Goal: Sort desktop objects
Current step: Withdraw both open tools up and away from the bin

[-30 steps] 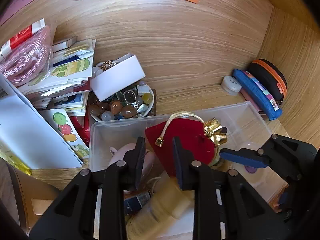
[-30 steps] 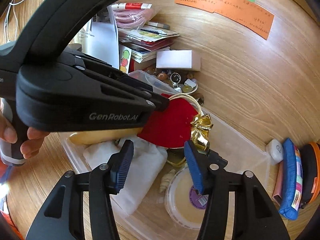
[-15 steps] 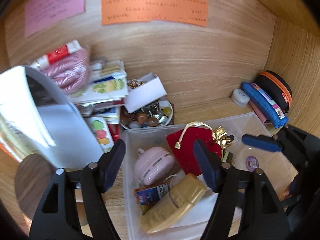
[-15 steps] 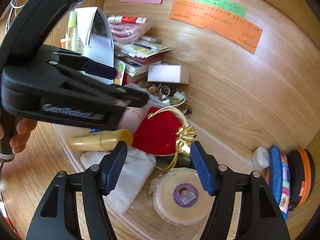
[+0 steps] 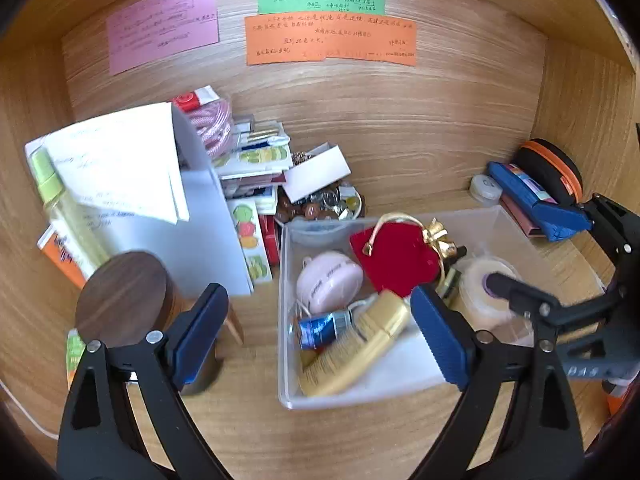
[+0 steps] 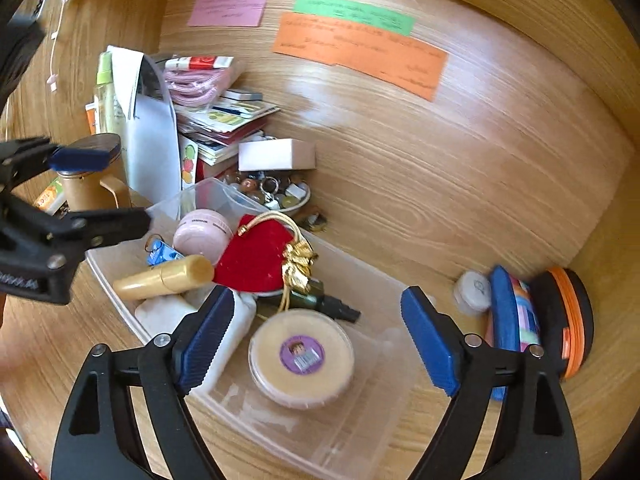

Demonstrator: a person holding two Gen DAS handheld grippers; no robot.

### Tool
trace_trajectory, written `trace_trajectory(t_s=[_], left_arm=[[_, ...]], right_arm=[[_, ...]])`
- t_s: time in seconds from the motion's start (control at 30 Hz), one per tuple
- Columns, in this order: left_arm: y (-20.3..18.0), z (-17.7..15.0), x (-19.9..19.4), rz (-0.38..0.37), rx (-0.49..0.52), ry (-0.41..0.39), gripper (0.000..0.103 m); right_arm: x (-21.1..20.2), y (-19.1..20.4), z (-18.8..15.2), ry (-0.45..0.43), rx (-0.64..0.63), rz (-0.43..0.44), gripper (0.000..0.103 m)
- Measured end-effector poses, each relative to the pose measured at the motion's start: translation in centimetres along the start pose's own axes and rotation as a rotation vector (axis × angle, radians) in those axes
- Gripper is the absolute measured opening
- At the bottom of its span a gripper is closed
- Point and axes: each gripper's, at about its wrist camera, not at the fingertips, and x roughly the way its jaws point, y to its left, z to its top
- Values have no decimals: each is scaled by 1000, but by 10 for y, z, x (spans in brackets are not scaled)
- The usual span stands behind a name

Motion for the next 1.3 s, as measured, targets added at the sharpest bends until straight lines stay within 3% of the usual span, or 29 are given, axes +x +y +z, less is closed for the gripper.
trace_trajectory(t_s=[0.3,0.43,0.67,0.8,1.1,1.3], left_arm=[[-15,-23,-41,70,4,-77,94],[-21,-29,-61,82,-3,-132,101],[-32,-38,-88,123,-31,-203,102],[-36,-44,-97,97,-66,-230,102],[-40,-51,-95,97,-107,-234,102],[-42,-51,-79,77,-111,-205,102]], right_arm=[[-36,-4,-19,-36,40,-49,97],[-55,0,-26,-79,41,-72,99],[-81,9,-41,-140,67,-105,103],[-94,12,-49,-161,99,-96,103],[-117,9,-57,-225,146,-92,103],[-114,6,-58,-214,165,-74,103]])
